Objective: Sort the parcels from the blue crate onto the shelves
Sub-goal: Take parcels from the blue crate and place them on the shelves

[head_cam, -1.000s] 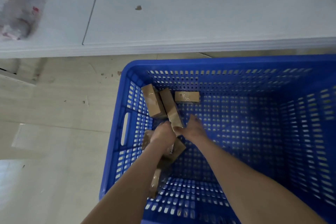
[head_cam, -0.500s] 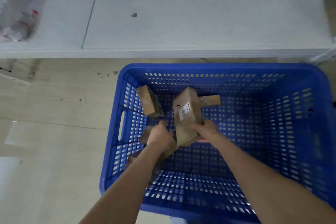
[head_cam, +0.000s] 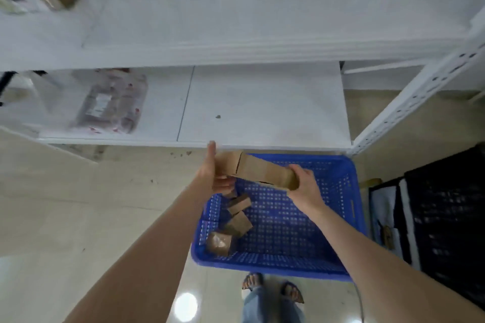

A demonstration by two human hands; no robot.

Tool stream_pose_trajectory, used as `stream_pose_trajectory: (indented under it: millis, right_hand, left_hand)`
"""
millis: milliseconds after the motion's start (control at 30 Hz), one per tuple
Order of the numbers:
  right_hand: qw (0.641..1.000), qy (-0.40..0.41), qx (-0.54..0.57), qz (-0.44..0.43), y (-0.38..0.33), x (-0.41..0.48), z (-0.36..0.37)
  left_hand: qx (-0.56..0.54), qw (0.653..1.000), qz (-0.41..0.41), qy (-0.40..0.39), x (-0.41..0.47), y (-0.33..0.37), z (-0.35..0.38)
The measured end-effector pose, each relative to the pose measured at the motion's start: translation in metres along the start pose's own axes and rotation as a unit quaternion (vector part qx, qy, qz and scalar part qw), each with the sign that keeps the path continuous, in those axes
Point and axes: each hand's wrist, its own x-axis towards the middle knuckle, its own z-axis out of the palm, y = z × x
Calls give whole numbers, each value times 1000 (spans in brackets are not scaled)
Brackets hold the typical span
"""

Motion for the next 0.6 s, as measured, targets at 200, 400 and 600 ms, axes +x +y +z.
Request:
stream_pose_trajectory:
  millis: [200,400,600]
  right_hand:
    - [991,119,-33,-52,-86,-53,-57]
    - [875,-6,460,150,-152,-83,-92]
    - [868,35,487,90,-181,-103,-115]
  left_hand:
    - [-8,996,80,-34,-99,51,-10]
    - [-22,981,178,-79,-165,78,-13]
    - [18,964,225,-138,-206,95,-23]
